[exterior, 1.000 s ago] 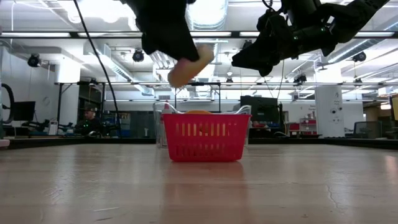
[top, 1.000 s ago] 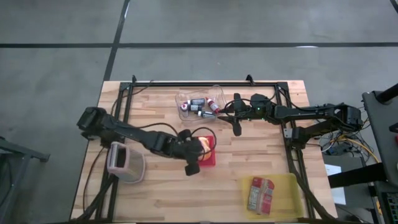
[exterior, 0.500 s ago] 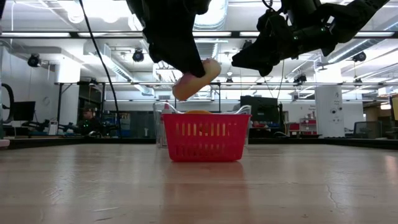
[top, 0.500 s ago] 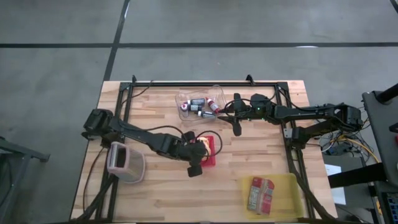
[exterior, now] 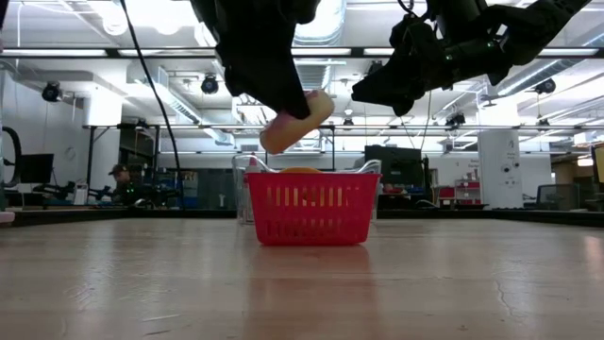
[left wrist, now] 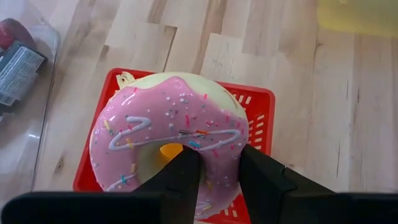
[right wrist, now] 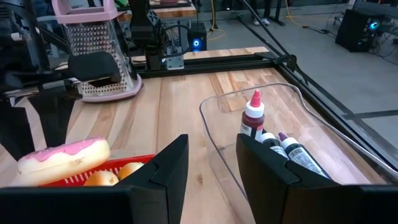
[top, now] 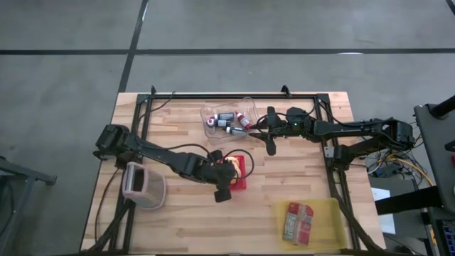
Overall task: Pick & Place Food Item
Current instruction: Put the pink donut into the red bin
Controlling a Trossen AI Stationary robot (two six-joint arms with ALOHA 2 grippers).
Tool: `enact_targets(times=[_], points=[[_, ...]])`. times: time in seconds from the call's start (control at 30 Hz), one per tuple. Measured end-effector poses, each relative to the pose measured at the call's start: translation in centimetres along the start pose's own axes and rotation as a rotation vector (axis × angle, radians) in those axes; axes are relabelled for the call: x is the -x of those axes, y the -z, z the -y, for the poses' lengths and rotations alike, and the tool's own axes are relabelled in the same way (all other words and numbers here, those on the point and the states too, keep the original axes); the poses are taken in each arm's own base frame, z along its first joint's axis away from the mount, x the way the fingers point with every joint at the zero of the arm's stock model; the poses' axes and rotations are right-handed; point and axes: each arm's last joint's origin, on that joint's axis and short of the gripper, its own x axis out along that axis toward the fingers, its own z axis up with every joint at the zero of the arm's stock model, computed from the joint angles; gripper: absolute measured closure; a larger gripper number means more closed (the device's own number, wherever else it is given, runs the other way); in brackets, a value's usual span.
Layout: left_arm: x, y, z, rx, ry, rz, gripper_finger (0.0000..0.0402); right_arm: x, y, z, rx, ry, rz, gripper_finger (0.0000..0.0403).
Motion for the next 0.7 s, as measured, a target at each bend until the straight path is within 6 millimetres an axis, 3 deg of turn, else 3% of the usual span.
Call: enact_targets(times=[0.53,0.7], points=[[-3.0,1.0,1.1,-0.031,-0.005,-0.058,0.0296,0.0,0.0,0.0,0.000,0.000,0.000,0.0273],[-3.4,0.0,1.0,-0.048,-0.045,-0.071,0.0296,0.0,0.0,0.0,0.000,0.000,0.000,0.0273]])
